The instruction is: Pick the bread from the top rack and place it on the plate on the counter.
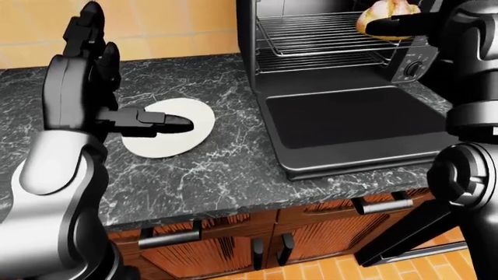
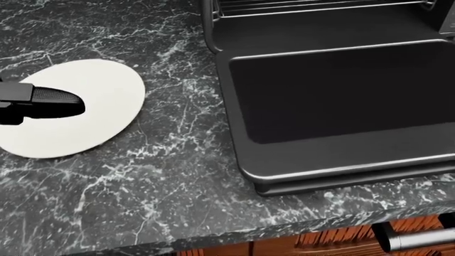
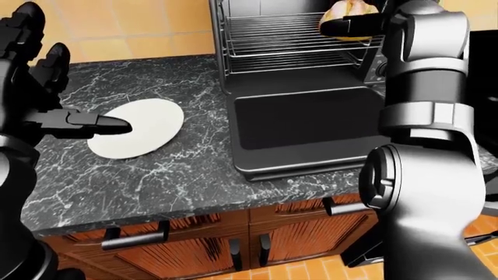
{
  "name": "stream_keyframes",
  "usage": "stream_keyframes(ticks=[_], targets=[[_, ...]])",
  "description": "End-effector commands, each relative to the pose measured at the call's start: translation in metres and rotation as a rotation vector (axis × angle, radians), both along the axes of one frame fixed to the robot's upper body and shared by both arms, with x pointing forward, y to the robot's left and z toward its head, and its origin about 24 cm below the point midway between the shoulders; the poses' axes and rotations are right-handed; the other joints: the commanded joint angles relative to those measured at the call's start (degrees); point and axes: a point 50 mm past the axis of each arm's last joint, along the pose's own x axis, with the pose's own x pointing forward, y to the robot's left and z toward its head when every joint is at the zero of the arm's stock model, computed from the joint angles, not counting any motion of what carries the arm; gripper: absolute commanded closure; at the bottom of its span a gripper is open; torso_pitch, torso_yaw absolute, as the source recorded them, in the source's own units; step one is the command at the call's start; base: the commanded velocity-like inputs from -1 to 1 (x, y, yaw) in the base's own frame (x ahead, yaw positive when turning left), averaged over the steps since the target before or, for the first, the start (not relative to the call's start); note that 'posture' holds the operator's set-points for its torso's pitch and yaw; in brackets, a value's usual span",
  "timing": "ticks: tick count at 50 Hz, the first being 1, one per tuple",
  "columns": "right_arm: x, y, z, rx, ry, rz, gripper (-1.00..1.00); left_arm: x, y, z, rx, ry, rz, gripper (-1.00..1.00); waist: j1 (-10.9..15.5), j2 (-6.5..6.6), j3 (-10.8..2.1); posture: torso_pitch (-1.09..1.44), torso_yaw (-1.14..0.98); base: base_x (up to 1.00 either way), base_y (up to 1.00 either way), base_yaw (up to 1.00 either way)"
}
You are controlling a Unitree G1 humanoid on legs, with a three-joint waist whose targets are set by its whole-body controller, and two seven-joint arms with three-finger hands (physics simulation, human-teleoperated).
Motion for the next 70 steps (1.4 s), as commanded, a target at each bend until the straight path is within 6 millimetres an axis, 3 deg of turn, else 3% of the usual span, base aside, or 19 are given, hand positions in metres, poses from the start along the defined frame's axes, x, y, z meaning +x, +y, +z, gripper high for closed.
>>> stream_keyframes(ticks=[1,7,24,33,34,55,70], targets=[[-0.007,0.000,0.024,-0.016,-0.091,0.001,-1.00,-0.007,0.001,0.013,0.015,-0.080,0.010,-1.00,0.01,-0.10,-1.55,0.00,0.00,0.00,0.00,0.00],[-0.008,0.000,0.027,-0.016,-0.090,0.011,-1.00,-0.007,0.000,0.014,0.016,-0.084,0.011,-1.00,0.07,-0.19,-1.55,0.00,0.00,0.00,0.00,0.00],[-0.011,-0.001,0.027,-0.028,-0.078,0.028,-0.24,-0.010,0.000,0.022,0.015,-0.104,0.013,-1.00,0.01,-0.18,-1.49,0.00,0.00,0.00,0.00,0.00],[-0.015,-0.001,0.030,-0.037,-0.079,0.039,0.64,-0.013,0.001,0.026,0.017,-0.111,0.016,-1.00,-0.02,-0.16,-1.45,0.00,0.00,0.00,0.00,0.00],[-0.015,0.000,0.030,-0.040,-0.079,0.039,0.97,-0.013,0.002,0.025,0.015,-0.110,0.018,-1.00,-0.02,-0.14,-1.44,0.00,0.00,0.00,0.00,0.00],[-0.021,0.001,0.043,-0.060,-0.121,0.034,1.00,-0.013,0.002,0.025,0.017,-0.108,0.019,-1.00,0.02,-0.06,-1.35,0.00,0.00,0.00,0.00,0.00],[-0.045,0.005,0.056,-0.075,-0.165,0.062,1.00,-0.010,-0.002,0.026,0.009,-0.109,0.003,-1.00,0.21,-0.28,-1.03,0.00,0.00,0.00,0.00,0.00]])
